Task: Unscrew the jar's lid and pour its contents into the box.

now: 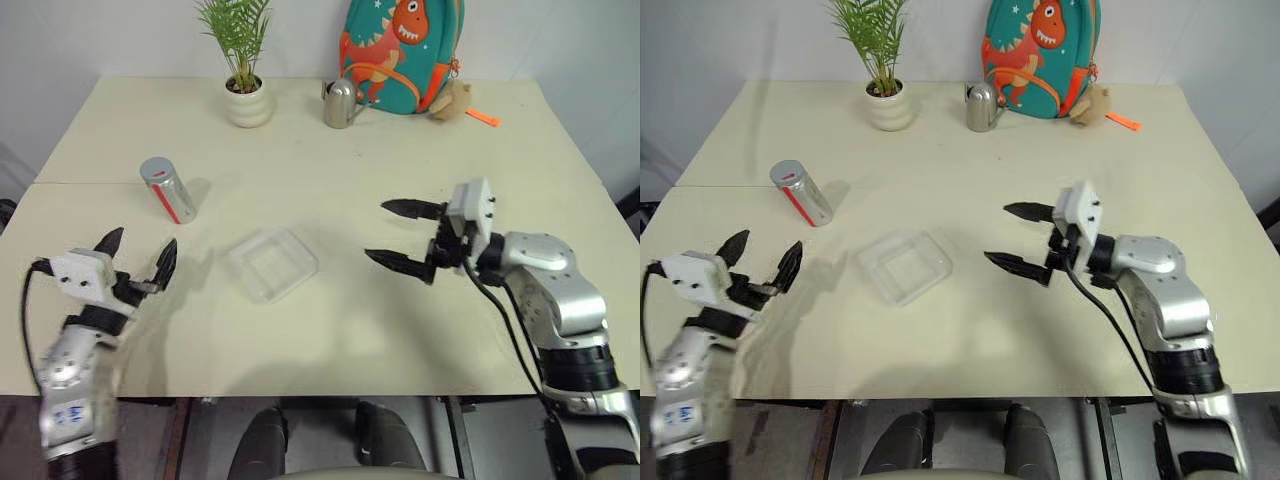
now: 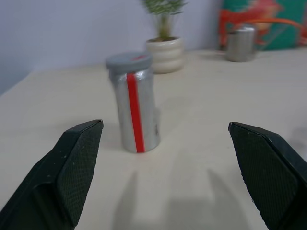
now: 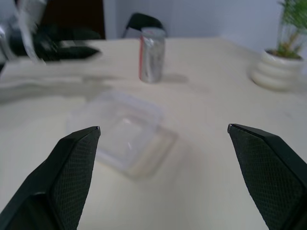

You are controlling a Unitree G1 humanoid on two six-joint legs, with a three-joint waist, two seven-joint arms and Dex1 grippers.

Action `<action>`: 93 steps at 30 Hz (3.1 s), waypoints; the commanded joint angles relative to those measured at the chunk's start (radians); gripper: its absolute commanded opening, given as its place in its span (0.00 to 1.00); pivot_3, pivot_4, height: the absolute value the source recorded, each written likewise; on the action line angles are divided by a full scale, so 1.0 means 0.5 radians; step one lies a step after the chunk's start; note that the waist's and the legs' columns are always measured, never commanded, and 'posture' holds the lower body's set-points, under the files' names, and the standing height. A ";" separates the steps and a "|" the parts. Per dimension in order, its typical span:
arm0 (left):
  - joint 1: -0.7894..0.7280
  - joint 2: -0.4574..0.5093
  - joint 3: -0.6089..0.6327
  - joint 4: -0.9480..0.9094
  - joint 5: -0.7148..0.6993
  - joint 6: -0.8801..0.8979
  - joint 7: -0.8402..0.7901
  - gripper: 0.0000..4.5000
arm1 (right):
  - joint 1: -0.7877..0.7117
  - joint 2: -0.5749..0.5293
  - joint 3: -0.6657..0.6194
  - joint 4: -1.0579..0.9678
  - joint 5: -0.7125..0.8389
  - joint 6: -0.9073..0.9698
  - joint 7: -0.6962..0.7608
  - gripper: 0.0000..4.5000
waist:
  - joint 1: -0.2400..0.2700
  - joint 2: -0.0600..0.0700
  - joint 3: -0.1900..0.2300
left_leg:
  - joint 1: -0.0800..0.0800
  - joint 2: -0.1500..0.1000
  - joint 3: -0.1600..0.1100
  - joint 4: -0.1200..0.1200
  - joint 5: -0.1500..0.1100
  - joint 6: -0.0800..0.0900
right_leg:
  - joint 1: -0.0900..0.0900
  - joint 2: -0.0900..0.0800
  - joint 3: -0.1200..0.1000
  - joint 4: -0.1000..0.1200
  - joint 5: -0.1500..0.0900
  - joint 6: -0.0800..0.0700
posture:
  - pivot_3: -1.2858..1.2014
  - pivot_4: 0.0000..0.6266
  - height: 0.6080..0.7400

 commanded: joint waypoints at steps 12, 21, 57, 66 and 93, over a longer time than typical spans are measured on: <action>-0.640 0.002 -0.125 0.572 0.348 -0.079 0.491 0.99 | -0.184 0.396 0.129 0.024 -0.128 -0.045 -0.327 1.00 | -0.012 0.000 0.000 | -0.004 0.005 0.000 -0.001 0.000 -0.001 | -0.004 0.009 0.003 0.003 0.004 -0.003 | 0.52 0.24 1.00; -0.941 0.093 -0.200 1.086 0.381 -0.302 0.445 0.99 | -0.109 0.468 0.116 -0.079 -0.142 -0.048 -0.456 1.00 | -0.020 0.000 0.000 | -0.005 0.005 0.001 -0.001 0.000 -0.002 | -0.004 0.009 0.003 0.001 0.004 -0.002 | 0.52 0.24 1.00; -0.987 0.700 -0.266 0.718 -0.520 0.342 -1.080 0.45 | -0.307 0.452 0.052 -0.333 0.051 0.374 -0.686 1.00 | -0.051 0.000 0.001 | -0.006 0.007 0.004 -0.010 0.002 -0.007 | -0.011 0.010 0.006 0.002 0.005 -0.001 | 0.52 0.24 1.00; -0.888 0.887 -0.432 0.192 -0.837 0.915 -1.517 0.45 | -0.757 0.630 0.150 -0.218 0.159 0.741 -0.786 1.00 | -0.073 0.001 0.001 | -0.007 0.009 0.008 -0.015 0.003 -0.006 | -0.020 0.012 0.012 0.005 0.003 -0.004 | 0.52 0.24 1.00; -1.006 0.728 -0.594 0.137 -0.734 0.816 -1.587 0.45 | -0.901 0.698 0.358 -0.081 0.182 0.979 -0.621 0.57 | -0.076 0.001 0.001 | -0.011 0.009 0.019 -0.017 0.002 -0.004 | -0.033 0.013 0.024 0.009 0.003 -0.004 | 0.52 0.24 1.00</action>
